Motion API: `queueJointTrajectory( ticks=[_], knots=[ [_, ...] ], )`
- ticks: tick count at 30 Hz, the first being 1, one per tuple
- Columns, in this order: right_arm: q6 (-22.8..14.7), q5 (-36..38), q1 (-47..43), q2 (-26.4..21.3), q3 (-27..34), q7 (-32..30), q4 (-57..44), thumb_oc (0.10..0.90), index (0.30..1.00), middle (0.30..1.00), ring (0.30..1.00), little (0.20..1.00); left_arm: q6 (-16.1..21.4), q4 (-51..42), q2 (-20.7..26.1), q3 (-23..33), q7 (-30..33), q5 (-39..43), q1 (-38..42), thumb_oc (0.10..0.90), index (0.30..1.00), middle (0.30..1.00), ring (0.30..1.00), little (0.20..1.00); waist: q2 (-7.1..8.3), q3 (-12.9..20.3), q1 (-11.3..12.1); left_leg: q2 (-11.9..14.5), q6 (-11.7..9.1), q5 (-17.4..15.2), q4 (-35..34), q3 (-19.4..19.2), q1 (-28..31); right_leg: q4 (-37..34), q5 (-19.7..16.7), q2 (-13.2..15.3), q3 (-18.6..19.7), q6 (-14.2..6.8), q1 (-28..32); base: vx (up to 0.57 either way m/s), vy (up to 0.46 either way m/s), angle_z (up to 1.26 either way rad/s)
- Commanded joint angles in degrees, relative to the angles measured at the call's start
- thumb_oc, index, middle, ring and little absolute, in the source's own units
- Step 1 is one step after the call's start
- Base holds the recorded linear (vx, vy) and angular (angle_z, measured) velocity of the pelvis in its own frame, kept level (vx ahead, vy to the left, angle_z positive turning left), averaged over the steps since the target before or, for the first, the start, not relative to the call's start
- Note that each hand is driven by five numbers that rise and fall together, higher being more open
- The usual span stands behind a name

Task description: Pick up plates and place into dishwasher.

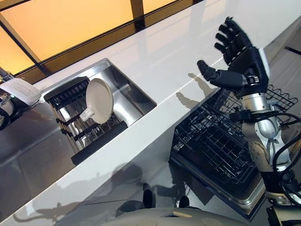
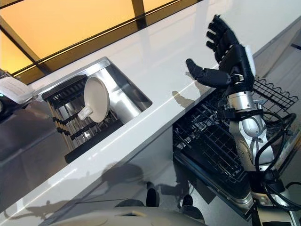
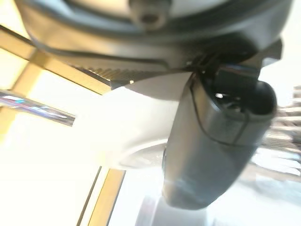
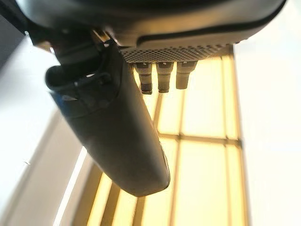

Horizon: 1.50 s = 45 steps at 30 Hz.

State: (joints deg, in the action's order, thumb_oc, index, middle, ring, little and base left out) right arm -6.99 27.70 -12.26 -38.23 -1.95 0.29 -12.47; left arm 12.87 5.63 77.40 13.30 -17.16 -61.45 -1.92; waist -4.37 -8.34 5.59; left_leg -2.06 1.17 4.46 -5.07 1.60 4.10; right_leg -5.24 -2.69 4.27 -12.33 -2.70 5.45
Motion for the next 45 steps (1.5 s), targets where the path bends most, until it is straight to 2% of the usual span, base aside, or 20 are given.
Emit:
queueJointTrajectory(
  ticks=[1, 2, 3, 4, 7, 11, 13, 18, 19, 26, 31, 35, 38, 45],
  knots=[
    [-6.46, -8.57, -10.41, -4.98, -0.62, 1.03, -3.4, 0.8, 0.9, 0.9, 0.9, 0.9, -11.49, 3.54, 11.1, 8.42, 21.83, 8.13, 6.23, 0.243, 0.422, 0.422, 0.422, 0.343, -0.16, 3.65, -0.49, -3.26, 0.87, -8.66, 3.34, -0.62, 1.47, 6.18, 8.42, -3.59, -1.74, -0.65, 0.37, 0.01, -0.011, 0.17],
    [-7.62, -13.63, -10.15, -5.97, -0.85, -0.04, -3.34, 0.8, 0.9, 0.9, 0.9, 0.9, -10.37, 3.45, 10.66, 9.33, 26.23, 11.87, 6.01, 0.1, 0.3, 0.3, 0.3, 0.2, -0.05, 3.98, -0.18, -3.1, 0.57, -8.27, 2.94, -0.42, 1.28, 6.06, 8.52, -3.72, -1.74, -0.54, 0.39, 0.01, -0.003, 0.25],
    [-8.16, -15.51, -10.03, -6.21, -0.97, -0.61, -3.22, 0.8, 0.9, 0.9, 0.9, 0.9, -10.43, 3.19, 10.42, 10.16, 27.85, 14.11, 5.32, 0.1, 0.3, 0.3, 0.3, 0.2, -0.04, 4.13, -0.11, -3.03, 0.42, -8.07, 2.7, -0.34, 1.21, 6.01, 8.55, -3.8, -1.69, -0.49, 0.34, 0.02, 0.008, 0.3],
    [-8.72, -18.21, -9.96, -7.29, -0.57, -1.58, -3.36, 0.8, 0.9, 0.9, 0.9, 0.9, -8.94, 1.86, 8.62, 11.36, 31.55, 15.63, 4.68, 0.1, 0.3, 0.3, 0.3, 0.2, 0.29, 4.3, -0.03, -2.9, 0.27, -7.86, 2.26, -0.22, 1.2, 5.82, 8.68, -4.04, -1.46, -0.38, 0.42, 0.02, 0.016, 0.25],
    [-9.27, -24.2, -10.68, -8.61, -0.49, -3.2, -3.79, 0.8, 0.9, 0.9, 0.9, 0.9, -4.32, -2.6, 2.67, 13.27, 37.35, 20.7, 3.19, 0.1, 0.3, 0.3, 0.3, 0.2, 0.88, 4.48, -0.39, -2.69, -0.12, -7.48, 1.4, 0.51, 1.39, 5.46, 8.98, -4.57, -0.53, 0.02, 0.6, 0.02, 0.034, 0.15],
    [-9.06, -27.08, -11.48, -9.59, 0.17, -2.84, -4.48, 0.8, 0.9, 0.9, 0.9, 0.9, 0.28, -10.87, -5.18, 14.24, 40.65, 23.99, 2.29, 0.1, 0.3, 0.3, 0.3, 0.2, 1.68, 4.93, -0.5, -2.41, -0.42, -7.14, 0.64, 0.96, 1.55, 5.12, 9.12, -4.95, -0.04, 0.29, 0.75, 0.02, 0.058, 0.07],
    [-9.23, -27.96, -11.95, -9.68, 0.2, -2.73, -4.77, 0.8, 0.9, 0.9, 0.9, 0.9, 1.89, -12.71, -7.11, 13.77, 40.66, 24.71, 2.85, 0.1, 0.3, 0.3, 0.3, 0.2, 1.97, 5.08, -0.72, -2.33, -0.44, -7.07, 0.53, 1.0, 1.58, 5.15, 9.12, -5.1, 0.33, 0.37, 0.75, 0.02, 0.06, -0.01],
    [-9.61, -31.01, -13.7, -8.97, -0.79, -3.79, -5.23, 0.8, 0.9, 0.9, 0.9, 0.9, 5.17, -15.44, -11.01, 10.01, 37.62, 28.63, 6.6, 0.1, 0.3, 0.3, 0.3, 0.2, 2.38, 5.41, -1.15, -2.35, -0.31, -7.09, 0.4, 0.87, 1.71, 5.34, 9.05, -5.42, 1.13, 0.41, 0.62, 0.02, 0.063, -0.01],
    [-9.86, -31.94, -14.43, -8.8, -1.23, -3.84, -5.72, 0.8, 0.9, 0.9, 0.9, 0.9, 6.14, -16.29, -12.22, 8.63, 35.39, 30.25, 7.87, 0.1, 0.3, 0.3, 0.3, 0.2, 2.55, 5.48, -1.53, -2.37, -0.22, -7.17, 0.41, 0.69, 1.86, 5.36, 8.99, -5.46, 1.45, 0.38, 0.62, 0.03, 0.071, -0.04],
    [-11.81, -35.98, -17.65, -9.16, -3.76, -3.24, -7.23, 0.8, 0.9, 0.9, 0.9, 0.9, 8.64, -17.95, -16.18, 0.7, 28.32, 36.98, 15.02, 0.1, 0.3, 0.3, 0.3, 0.2, 2.77, 5.53, -2.68, -2.5, 0.21, -7.59, 0.41, -0.36, 2.51, 5.51, 8.76, -5.55, 2.92, 0.06, 0.62, 0.02, 0.064, -0.06],
    [-13.3, -41.52, -21.96, -12.37, -6.85, 0.2, -8.15, 0.8, 0.9, 0.9, 0.9, 0.9, 8.34, -18.04, -15.71, -3.87, 25.15, 39.51, 20.73, 0.1, 0.3, 0.3, 0.3, 0.2, 3.02, 6.01, -3.28, -2.66, 0.39, -7.67, 0.28, -0.94, 2.66, 5.58, 8.54, -5.62, 3.68, -0.22, 0.44, 0.01, 0.053, -0.07],
    [-14.6, -43.37, -25.08, -15.48, -8.2, -0.12, -9.1, 0.8, 0.9, 0.9, 0.9, 0.9, 8.31, -17.85, -14.46, -6.25, 22.77, 43.93, 24.71, 0.1, 0.3, 0.3, 0.3, 0.2, 3.23, 6.35, -3.6, -2.73, 0.48, -7.65, 0.19, -1.28, 2.7, 5.54, 8.3, -5.66, 4.24, -0.38, 0.38, 0.01, 0.035, -0.06],
    [-15.37, -43.11, -26.89, -15.92, -9.26, 0.41, -9.7, 0.8, 0.9, 0.9, 0.9, 0.9, 8.41, -18.08, -15.0, -8.14, 21.28, 46.4, 26.87, 0.1, 0.3, 0.3, 0.3, 0.2, 3.34, 6.34, -3.83, -2.83, 0.57, -7.71, 0.19, -1.18, 2.82, 5.55, 8.1, -5.68, 4.87, -0.49, 0.3, 0.0, 0.009, -0.03],
    [-14.4, -35.93, -29.29, -15.7, -12.28, 7.78, -10.83, 0.8, 0.9, 0.9, 0.9, 0.9, 8.08, -18.51, -16.4, -11.74, 20.42, 47.9, 30.13, 0.1, 0.3, 0.3, 0.3, 0.2, 3.44, 6.28, -4.19, -2.84, 0.68, -7.72, 0.13, -1.35, 2.93, 5.82, 7.97, -5.6, 5.26, -0.6, 0.16, 0.0, 0.0, 0.0]
  ],
)
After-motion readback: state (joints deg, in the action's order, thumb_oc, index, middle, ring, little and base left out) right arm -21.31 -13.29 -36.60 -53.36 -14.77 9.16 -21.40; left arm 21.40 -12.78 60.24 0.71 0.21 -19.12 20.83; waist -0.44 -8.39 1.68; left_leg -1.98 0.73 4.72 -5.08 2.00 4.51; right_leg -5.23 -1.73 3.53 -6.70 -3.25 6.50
